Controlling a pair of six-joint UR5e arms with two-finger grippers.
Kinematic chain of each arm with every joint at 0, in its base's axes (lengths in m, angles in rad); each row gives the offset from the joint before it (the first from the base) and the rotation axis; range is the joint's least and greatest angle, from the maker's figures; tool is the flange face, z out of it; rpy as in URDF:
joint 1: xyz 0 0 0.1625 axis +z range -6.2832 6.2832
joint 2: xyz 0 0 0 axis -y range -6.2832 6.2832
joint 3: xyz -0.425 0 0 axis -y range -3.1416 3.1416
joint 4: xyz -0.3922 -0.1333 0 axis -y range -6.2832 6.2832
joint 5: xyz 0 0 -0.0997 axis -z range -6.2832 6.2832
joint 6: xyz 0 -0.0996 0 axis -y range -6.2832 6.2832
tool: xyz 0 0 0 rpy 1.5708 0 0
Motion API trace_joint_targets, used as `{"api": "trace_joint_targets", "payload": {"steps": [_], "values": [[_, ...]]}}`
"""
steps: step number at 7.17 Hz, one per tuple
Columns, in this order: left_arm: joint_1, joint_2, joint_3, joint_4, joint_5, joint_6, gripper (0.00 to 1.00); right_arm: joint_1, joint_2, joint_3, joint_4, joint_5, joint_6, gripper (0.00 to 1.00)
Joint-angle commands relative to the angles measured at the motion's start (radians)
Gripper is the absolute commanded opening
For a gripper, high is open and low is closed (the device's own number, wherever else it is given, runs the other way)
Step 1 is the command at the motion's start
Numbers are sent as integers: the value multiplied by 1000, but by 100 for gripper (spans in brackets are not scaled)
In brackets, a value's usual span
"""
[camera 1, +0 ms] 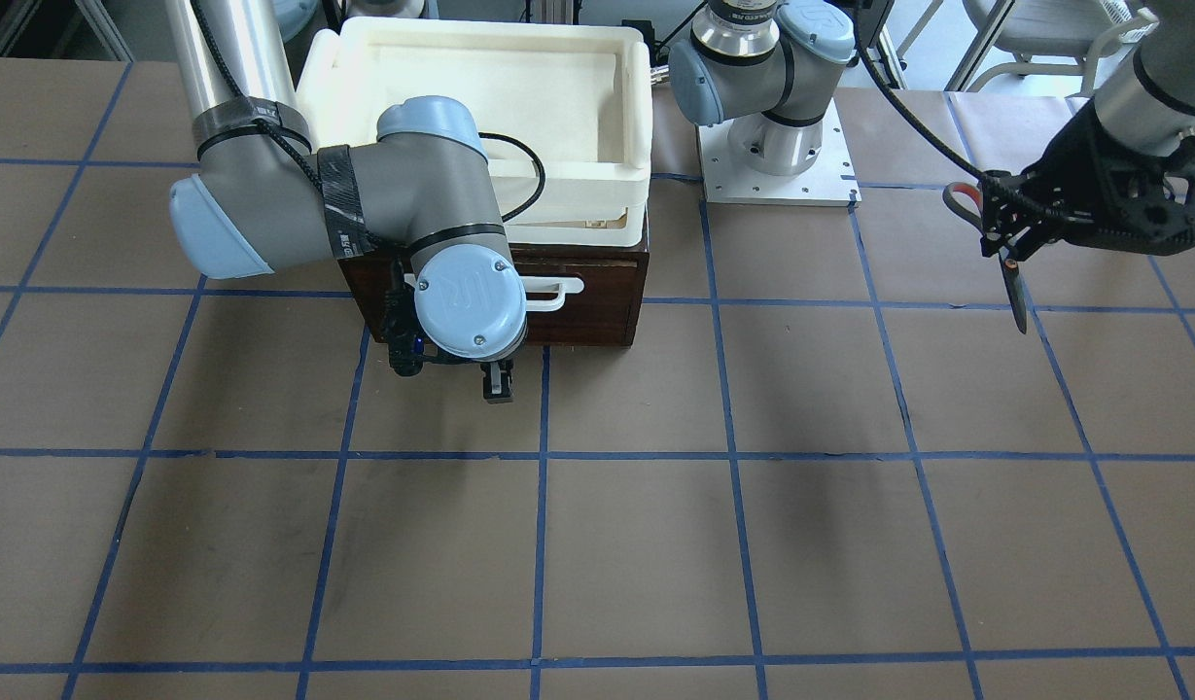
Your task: Place scissors in drawer with both arms
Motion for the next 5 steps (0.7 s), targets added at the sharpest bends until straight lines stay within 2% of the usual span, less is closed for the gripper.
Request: {"api": "trace_joint_targets", "payload": {"steps": [1,2,3,5], "values": [[-135,24,33,-37,-14,-261,5,1,1,4,-70,-4,-40,100],[-248,9,33,-26,-18,-425,5,1,1,4,-93,-10,-58,100],[-335,0,32,-21,-19,-490,5,0,1,4,-103,-13,-89,100],[-353,1,30,-23,-19,-483,5,0,12,-6,-134,-18,-114,100]]}}
